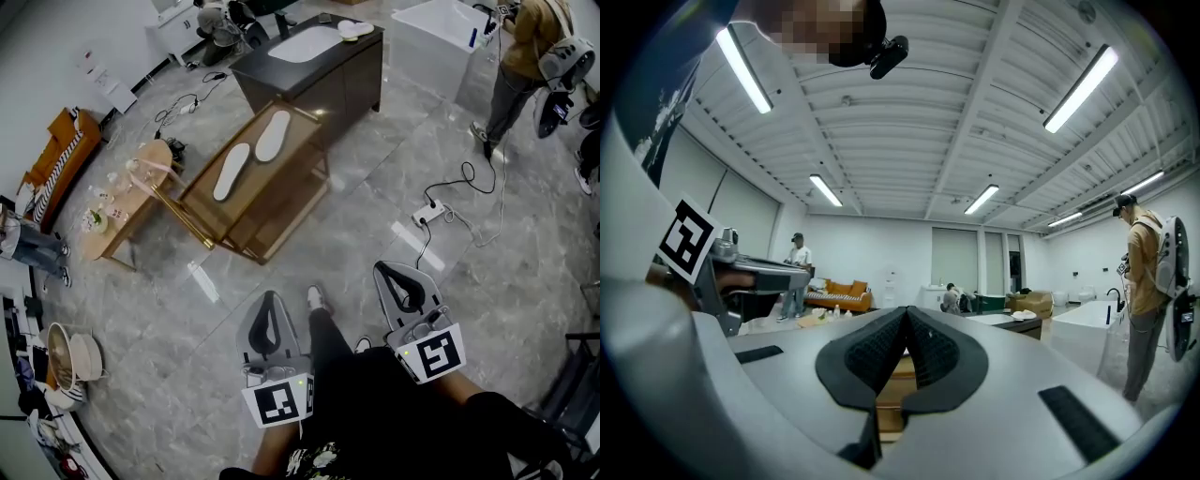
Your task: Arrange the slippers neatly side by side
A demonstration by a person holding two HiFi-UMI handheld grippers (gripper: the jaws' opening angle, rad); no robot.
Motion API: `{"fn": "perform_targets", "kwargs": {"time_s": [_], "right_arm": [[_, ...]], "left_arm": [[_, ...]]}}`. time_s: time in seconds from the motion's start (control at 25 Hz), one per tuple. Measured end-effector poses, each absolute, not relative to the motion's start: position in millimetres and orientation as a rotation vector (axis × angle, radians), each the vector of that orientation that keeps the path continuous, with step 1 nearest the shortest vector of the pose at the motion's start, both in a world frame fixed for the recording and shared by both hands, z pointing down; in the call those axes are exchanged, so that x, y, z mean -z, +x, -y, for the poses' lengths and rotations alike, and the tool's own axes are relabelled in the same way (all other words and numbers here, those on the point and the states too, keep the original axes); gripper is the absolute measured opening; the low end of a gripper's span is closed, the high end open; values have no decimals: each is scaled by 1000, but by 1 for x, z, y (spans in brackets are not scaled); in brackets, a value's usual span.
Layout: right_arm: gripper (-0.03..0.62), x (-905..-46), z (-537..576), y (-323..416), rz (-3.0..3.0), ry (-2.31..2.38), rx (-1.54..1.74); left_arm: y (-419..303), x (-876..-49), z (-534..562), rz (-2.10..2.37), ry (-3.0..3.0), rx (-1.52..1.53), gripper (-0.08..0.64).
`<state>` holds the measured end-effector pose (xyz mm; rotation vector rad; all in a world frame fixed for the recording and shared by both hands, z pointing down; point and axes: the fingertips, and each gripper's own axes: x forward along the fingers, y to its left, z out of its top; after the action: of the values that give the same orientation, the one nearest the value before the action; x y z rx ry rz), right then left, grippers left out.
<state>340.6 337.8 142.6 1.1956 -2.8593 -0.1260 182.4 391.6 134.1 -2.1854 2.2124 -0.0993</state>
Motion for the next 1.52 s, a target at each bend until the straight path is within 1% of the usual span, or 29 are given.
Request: {"fn": "perform_targets", "kwargs": {"time_s": [0.44, 0.84, 1.52], "right_arm": [[-2, -140, -289, 305, 2896, 1158, 131], [-2, -140, -236, 265, 2867, 1161, 57], [-2, -133, -165, 196, 2848, 1223, 143]], "left_arm": [[143, -130, -349, -2249, -2123, 105, 0], [109, -127, -299, -2231, -2159, 137, 0], [32, -123, -221, -2180, -2195, 106, 0]]}}
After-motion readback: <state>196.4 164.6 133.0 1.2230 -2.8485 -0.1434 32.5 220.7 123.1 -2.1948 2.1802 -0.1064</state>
